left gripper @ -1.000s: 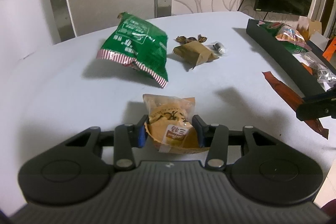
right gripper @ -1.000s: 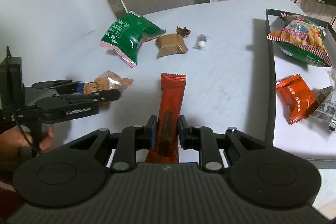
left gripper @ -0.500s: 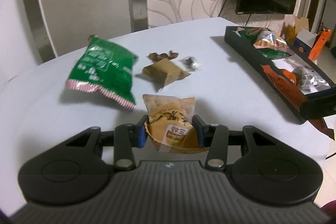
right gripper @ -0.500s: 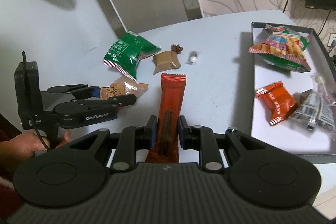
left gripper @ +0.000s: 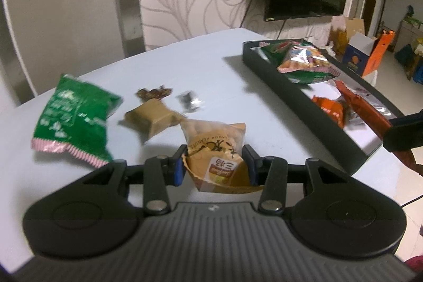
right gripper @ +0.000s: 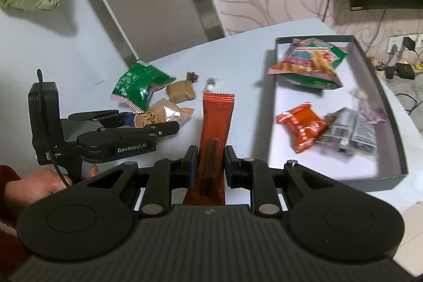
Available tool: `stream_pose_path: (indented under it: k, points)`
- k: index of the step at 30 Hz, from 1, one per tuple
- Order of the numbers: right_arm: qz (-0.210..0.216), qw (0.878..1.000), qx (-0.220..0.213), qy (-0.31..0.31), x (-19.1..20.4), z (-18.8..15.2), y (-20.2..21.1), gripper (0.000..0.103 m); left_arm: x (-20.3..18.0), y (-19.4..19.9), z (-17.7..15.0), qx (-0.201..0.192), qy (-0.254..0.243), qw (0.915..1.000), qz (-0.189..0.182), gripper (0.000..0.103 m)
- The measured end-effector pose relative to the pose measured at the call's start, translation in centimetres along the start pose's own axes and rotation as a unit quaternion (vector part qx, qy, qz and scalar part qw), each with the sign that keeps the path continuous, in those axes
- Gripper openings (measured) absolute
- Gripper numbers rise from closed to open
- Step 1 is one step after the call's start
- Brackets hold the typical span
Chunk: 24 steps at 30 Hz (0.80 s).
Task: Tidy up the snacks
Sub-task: 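Carry the pastry bag and red stick snack over the black box, then open left gripper to drop the pastry bag into the box while right lowers the red stick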
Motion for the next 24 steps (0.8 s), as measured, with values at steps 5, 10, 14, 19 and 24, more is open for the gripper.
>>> stream_pose_path:
  k: [5, 10, 14, 19, 24]
  points:
    - [-0.010, 1.000, -0.011, -0.011, -1.0, -0.1, 1.3, 0.025, -1.5, -0.4, 1.2, -0.006, -0.013, 0.9998, -0.015, 0.047]
    - [-0.018, 0.999, -0.024, -0.022, -1.9, -0.2, 2.6, 0.025, -3.1, -0.9, 2.6, -0.015, -0.029, 0.9990, -0.031, 0.047]
    - [-0.027, 0.998, -0.034, -0.038, -2.9, -0.4, 3.7, 0.025, -4.9, -1.6, 3.8, -0.019, -0.042, 0.9978, -0.048, 0.047]
    - [-0.042, 0.996, -0.048, -0.058, -4.4, -0.6, 5.1, 0.025, -7.8, -2.6, 5.5, -0.026, -0.063, 0.9949, -0.074, 0.047]
    - [-0.060, 0.994, -0.062, -0.071, -5.6, -0.6, 6.2, 0.025, -11.1, -4.2, 6.8, -0.030, -0.088, 0.9908, -0.099, 0.047]
Point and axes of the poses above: each gripper's, at about its wrist camera, not at the fingertips, and y roughly against the way its jaws point, x to its left, z to its top, the point moved 1 cm from there along -y, roughly the way its jaws point, and after that the axes turned 3 degrees about x, right-handed, at the moved point
